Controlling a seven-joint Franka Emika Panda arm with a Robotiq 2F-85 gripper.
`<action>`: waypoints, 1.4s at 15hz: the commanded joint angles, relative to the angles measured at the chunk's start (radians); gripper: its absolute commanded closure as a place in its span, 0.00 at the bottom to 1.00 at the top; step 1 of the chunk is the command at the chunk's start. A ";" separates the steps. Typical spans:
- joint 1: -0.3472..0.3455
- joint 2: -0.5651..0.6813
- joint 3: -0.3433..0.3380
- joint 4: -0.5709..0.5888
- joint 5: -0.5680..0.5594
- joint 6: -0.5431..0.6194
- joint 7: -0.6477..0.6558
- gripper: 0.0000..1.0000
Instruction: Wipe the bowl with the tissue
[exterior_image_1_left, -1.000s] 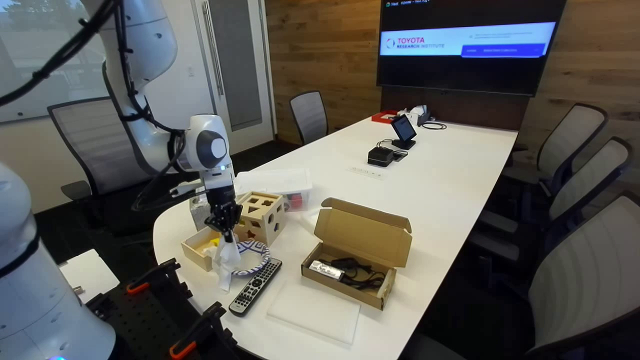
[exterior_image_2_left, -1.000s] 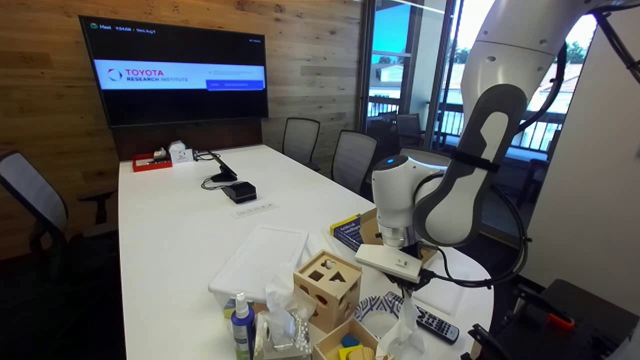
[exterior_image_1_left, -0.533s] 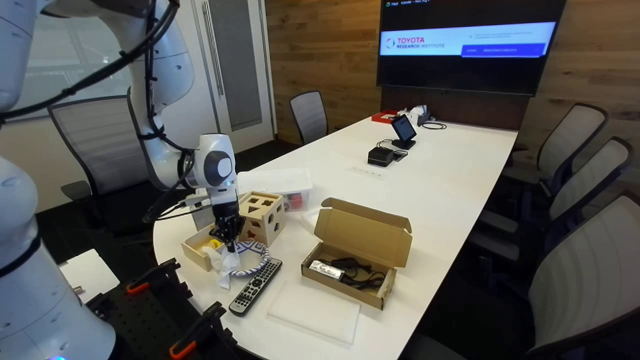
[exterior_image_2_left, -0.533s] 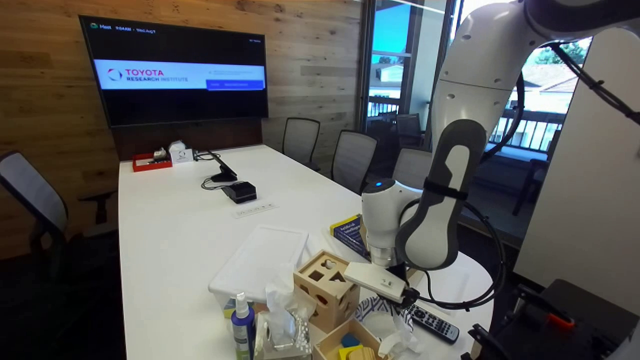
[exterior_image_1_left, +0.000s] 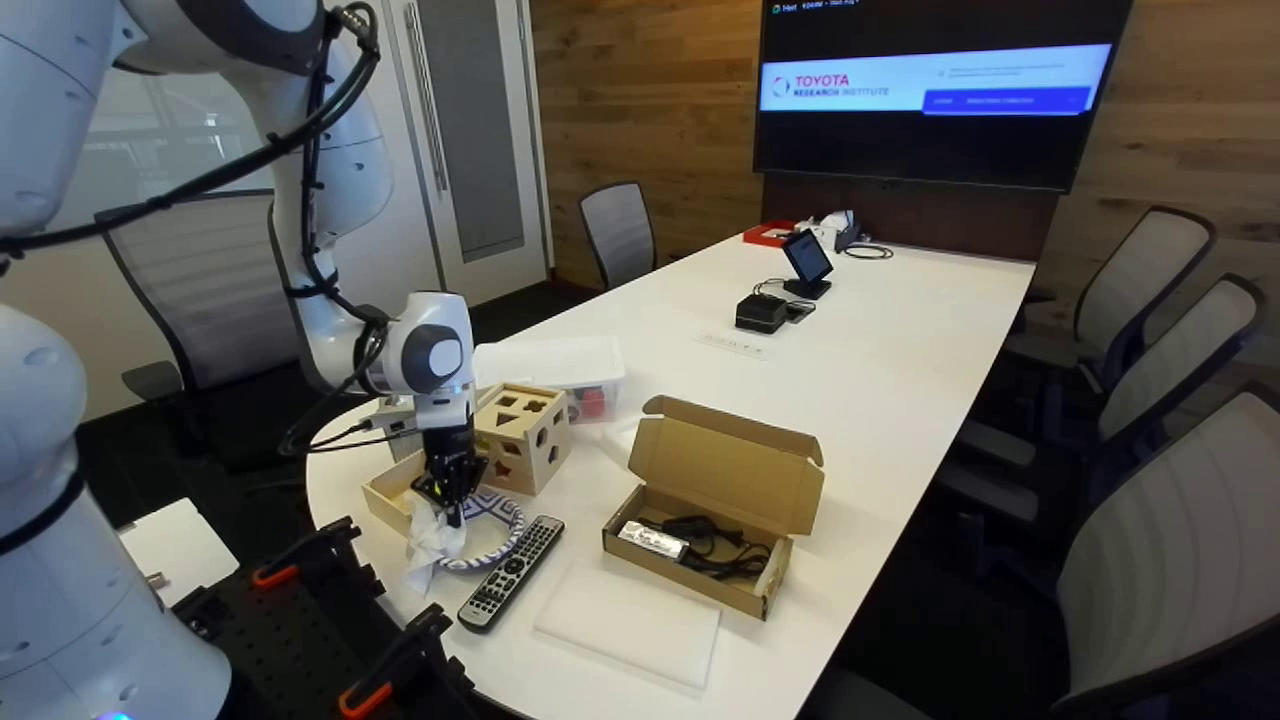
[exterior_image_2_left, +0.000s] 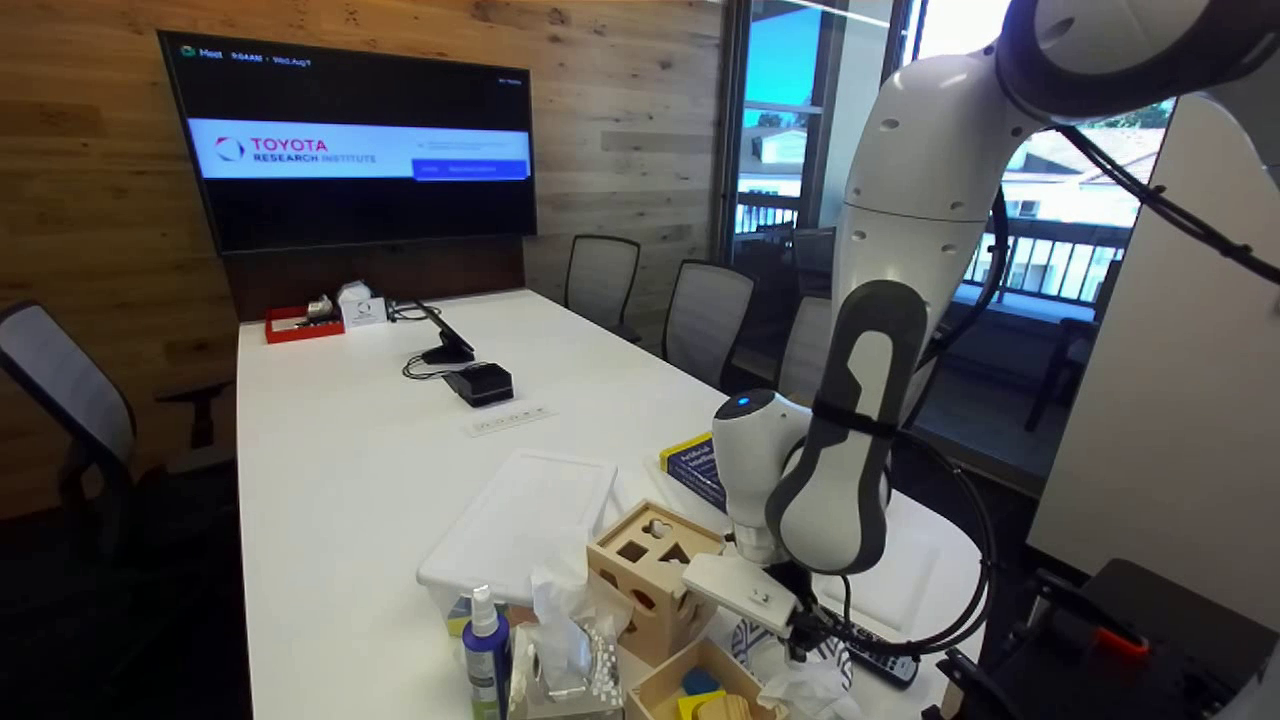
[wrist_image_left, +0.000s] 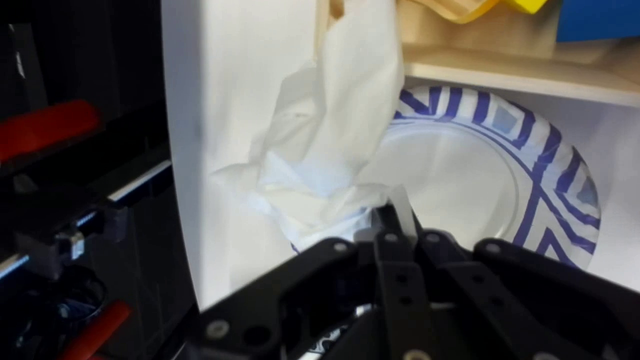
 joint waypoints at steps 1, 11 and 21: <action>0.030 0.013 -0.020 0.017 0.059 -0.059 0.002 1.00; 0.063 0.021 -0.081 0.080 0.045 -0.286 0.143 1.00; 0.103 0.137 -0.092 0.195 -0.006 -0.227 0.293 1.00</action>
